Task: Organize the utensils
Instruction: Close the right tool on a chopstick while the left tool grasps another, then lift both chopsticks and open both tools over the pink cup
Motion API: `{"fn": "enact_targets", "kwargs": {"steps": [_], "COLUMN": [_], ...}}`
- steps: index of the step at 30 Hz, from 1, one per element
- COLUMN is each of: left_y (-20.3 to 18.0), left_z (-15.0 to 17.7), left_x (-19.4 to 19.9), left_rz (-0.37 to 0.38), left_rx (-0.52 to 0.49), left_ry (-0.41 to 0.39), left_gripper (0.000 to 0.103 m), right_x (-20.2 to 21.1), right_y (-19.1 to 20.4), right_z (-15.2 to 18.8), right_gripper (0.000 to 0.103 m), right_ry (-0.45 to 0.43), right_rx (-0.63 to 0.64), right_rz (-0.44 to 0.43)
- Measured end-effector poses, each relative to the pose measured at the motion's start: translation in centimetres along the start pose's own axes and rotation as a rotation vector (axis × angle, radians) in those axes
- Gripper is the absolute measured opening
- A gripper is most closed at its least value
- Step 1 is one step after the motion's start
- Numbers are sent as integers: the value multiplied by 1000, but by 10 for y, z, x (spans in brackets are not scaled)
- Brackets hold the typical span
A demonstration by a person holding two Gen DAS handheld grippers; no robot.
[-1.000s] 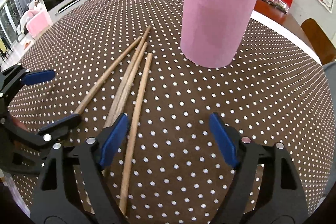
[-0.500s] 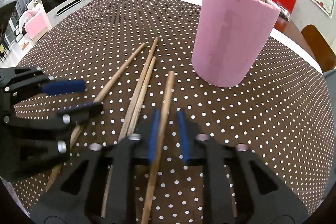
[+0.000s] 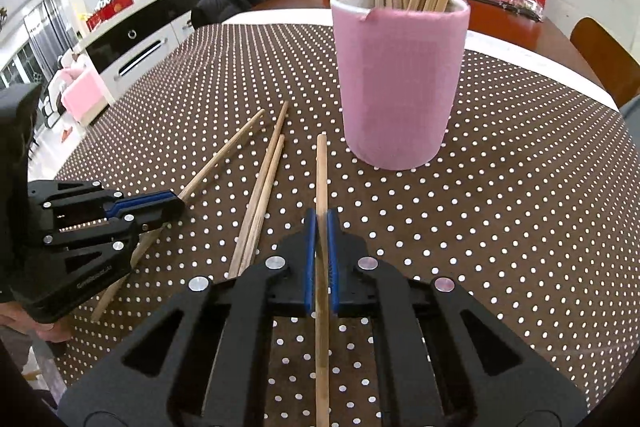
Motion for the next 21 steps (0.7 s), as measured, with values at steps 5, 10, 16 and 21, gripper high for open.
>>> {"fn": "enact_targets", "kwargs": {"steps": [5,10,16,21], "left_y": [0,-2,-1,4], "left_z": [-4,-9,-18,-33], "left_x": [8,16,29,49], "left_rz": [2,3,16,44], "left_rx": [12,16,28,37], "left_ry": [-28,-52,-101,-193], "left_gripper": [6,6,6,6], "right_x": [14,20,35,59], "right_y": [-2,-5,-6,-10], "right_z": [-1,-1,-5,-13], "right_gripper": [6,6,6,6], "right_ry": [-41,-60,-112,-213], "right_rx": [-7,-13,-12,-20], "right_rz": [-19,-27,-35,-48]}}
Point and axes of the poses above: each gripper's, at about its wrist camera, not at the fingertips, and x roughly against the way its jaws point, y to its left, z to its underside, the point moved 2 cm from there along -x, roughly the way its jaws point, and after that the axes turned 1 degree about -z, right-handed, at the moved point
